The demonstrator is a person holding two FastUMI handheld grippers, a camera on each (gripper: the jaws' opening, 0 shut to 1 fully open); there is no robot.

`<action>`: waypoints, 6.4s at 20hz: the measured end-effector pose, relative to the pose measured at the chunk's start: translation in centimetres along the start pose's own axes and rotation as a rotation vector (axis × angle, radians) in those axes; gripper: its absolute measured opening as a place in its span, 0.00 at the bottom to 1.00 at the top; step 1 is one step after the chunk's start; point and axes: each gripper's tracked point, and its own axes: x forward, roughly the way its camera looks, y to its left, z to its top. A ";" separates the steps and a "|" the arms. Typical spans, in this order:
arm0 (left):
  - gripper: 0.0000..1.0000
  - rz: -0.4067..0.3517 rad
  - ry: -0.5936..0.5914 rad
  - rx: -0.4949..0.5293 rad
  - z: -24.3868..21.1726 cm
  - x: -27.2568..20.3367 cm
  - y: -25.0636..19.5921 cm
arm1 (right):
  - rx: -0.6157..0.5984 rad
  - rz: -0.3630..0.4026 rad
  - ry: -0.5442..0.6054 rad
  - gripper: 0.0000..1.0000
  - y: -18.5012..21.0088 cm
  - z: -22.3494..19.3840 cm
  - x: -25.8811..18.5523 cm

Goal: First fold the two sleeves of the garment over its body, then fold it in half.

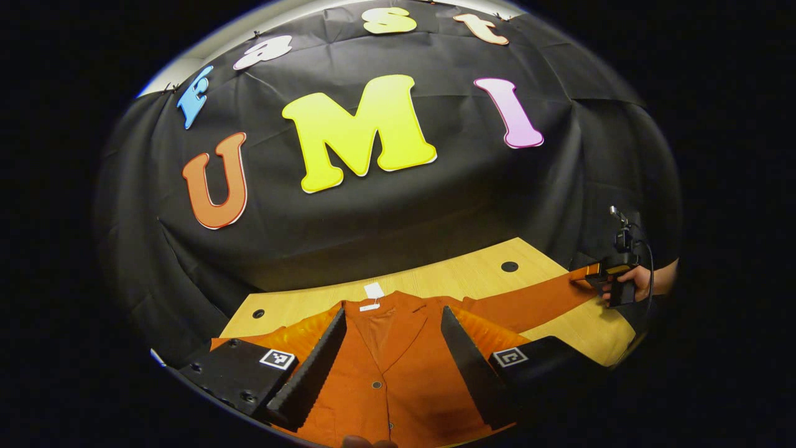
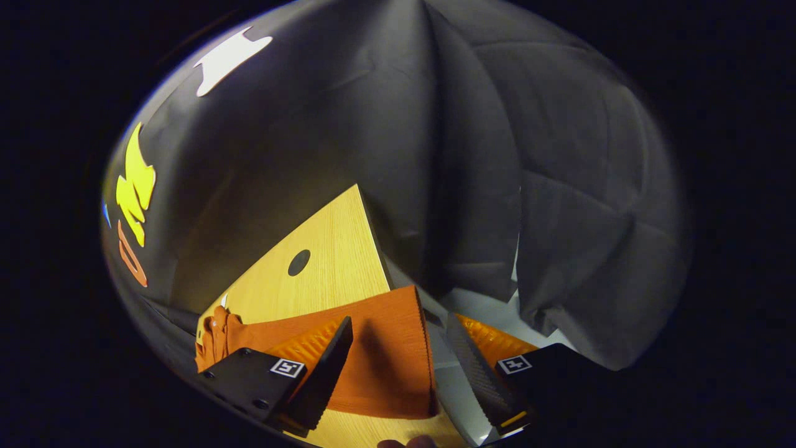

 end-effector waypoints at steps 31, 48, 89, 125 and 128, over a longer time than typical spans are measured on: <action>0.99 0.047 -0.149 -0.193 -2.9 -1.7 13.3 | -0.093 0.085 -0.171 0.04 26.8 4.6 -14.1; 0.99 0.413 -0.106 -0.415 -15.9 -11.8 40.5 | -0.397 0.263 0.049 0.04 63.4 -23.9 -4.8; 0.98 0.062 0.094 -0.577 -27.3 9.2 55.6 | -0.685 0.307 -0.149 0.74 55.2 -25.9 -24.6; 0.03 -0.065 0.354 -0.750 -30.1 16.8 54.1 | -0.431 0.121 -0.101 0.74 45.9 -24.7 -24.4; 0.03 -0.140 0.292 -0.746 -23.9 16.1 49.8 | -0.404 0.151 -0.116 0.74 45.3 -24.1 -25.0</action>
